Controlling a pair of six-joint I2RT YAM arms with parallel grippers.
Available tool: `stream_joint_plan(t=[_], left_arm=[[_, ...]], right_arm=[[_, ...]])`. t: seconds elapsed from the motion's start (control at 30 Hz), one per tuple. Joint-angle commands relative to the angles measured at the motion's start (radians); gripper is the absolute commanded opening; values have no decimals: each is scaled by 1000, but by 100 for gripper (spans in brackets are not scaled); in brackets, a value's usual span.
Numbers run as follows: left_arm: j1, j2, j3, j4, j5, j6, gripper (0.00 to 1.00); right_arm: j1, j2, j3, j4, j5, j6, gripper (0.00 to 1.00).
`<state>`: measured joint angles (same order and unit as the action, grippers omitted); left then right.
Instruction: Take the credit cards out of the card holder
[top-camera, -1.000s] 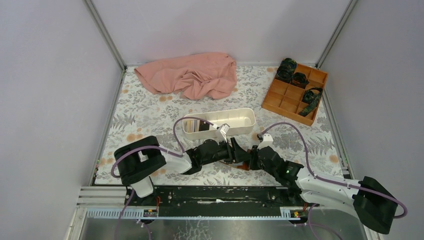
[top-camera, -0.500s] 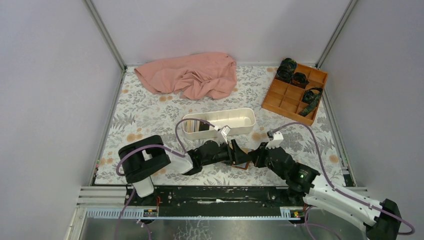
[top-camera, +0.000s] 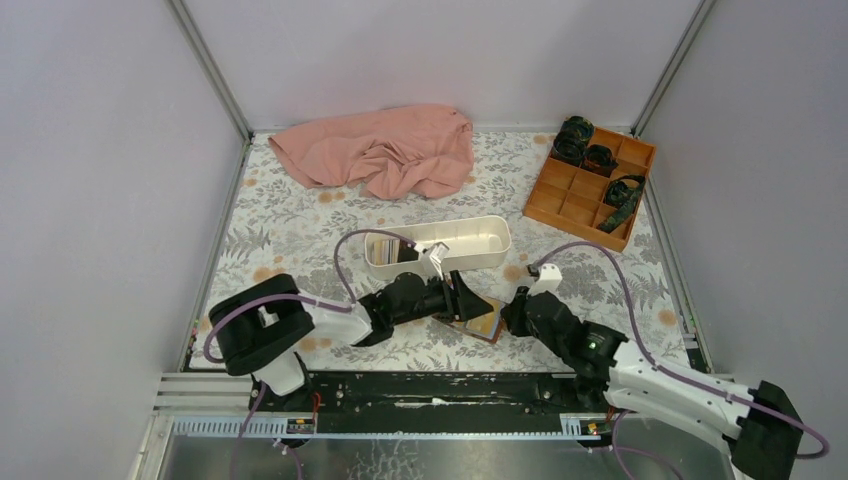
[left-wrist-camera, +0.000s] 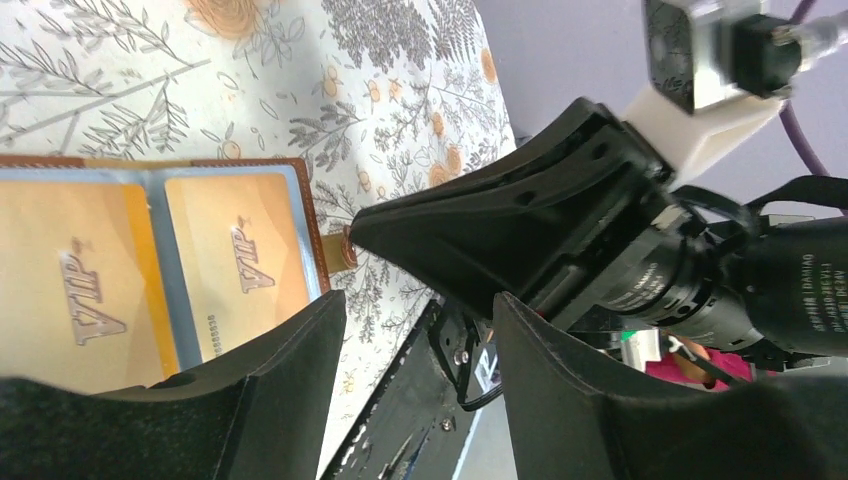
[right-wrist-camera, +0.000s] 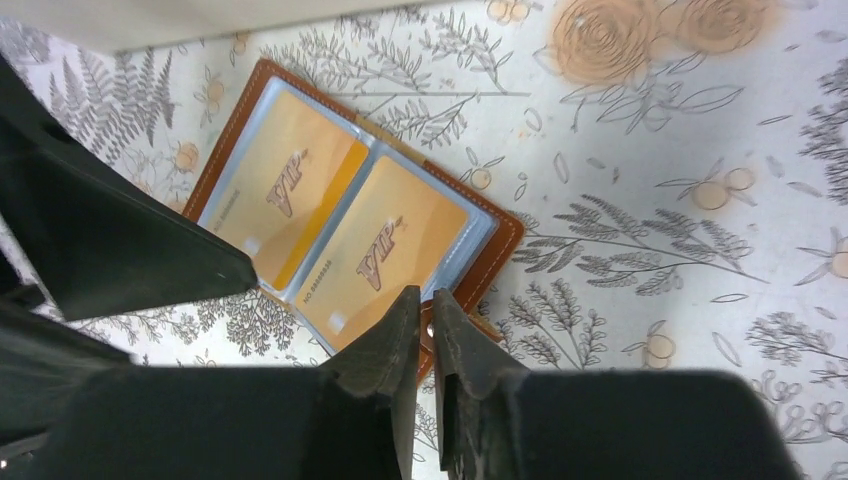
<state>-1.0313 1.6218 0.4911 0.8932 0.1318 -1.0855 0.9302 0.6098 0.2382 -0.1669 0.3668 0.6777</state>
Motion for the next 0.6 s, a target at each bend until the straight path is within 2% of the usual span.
stream_joint_plan(t=[0.0,0.03,0.07,0.3,0.57], left_arm=[[24,-70,-4,-115,-18,90,63],[26,-75,6,-148,-14,105,63],[26,-78,25,-191,-12,122,63],[28,-33,62,-271,7,148,66],[29,35,94,-323,-4,145,70]], right_arm=[[4,86,2,171,-41,5,10],[4,115,-8,200,-40,6,3],[4,136,-13,225,-40,9,0],[4,227,-51,300,-64,24,0],[4,160,-91,265,-13,27,0]])
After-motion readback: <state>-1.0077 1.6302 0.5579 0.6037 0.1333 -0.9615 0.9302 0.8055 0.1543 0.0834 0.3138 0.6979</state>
